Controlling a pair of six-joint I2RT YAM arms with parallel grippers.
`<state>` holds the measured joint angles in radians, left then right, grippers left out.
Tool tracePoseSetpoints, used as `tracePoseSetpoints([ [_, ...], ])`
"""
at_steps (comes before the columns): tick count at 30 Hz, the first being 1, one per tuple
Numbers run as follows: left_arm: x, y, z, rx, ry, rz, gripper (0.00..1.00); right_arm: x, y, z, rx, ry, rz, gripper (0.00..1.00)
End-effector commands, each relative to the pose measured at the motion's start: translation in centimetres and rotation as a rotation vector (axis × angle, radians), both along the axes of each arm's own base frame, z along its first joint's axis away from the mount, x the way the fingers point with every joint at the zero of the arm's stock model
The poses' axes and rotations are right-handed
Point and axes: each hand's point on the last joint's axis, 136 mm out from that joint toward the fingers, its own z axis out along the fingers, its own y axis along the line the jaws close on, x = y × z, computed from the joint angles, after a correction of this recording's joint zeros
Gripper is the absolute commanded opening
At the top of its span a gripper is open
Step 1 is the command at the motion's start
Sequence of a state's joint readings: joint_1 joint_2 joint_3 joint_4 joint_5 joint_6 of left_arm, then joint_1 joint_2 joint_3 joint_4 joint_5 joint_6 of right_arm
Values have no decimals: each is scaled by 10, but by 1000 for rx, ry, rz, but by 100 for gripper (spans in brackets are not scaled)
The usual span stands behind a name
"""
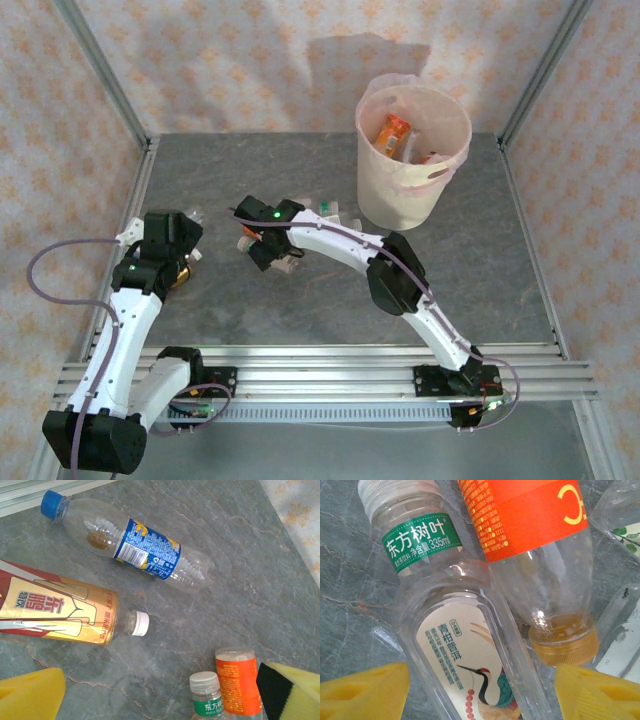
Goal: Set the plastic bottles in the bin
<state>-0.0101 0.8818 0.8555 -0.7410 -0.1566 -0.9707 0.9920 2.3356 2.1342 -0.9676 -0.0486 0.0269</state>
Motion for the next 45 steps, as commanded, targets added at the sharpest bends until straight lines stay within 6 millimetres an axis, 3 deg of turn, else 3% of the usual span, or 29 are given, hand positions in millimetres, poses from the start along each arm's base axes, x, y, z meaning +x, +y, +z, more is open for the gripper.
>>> tracePoseSetpoints([
  [1, -6, 5, -6, 9, 28, 21, 100, 0, -4, -5, -43, 4, 20, 76],
  [15, -6, 4, -7, 6, 30, 19, 100, -15, -1, -25, -87, 37, 72, 78],
  [27, -7, 4, -6, 4, 28, 18, 100, -14, 0, -47, -119, 53, 76, 81],
  [35, -7, 4, -6, 8, 28, 19, 100, -17, 1, -58, -133, 75, 83, 72],
  [39, -7, 5, -5, 8, 27, 21, 100, -21, 4, -48, -117, 73, 94, 62],
  [45, -8, 6, -5, 15, 31, 25, 100, -29, 12, -7, -32, 54, 103, 47],
])
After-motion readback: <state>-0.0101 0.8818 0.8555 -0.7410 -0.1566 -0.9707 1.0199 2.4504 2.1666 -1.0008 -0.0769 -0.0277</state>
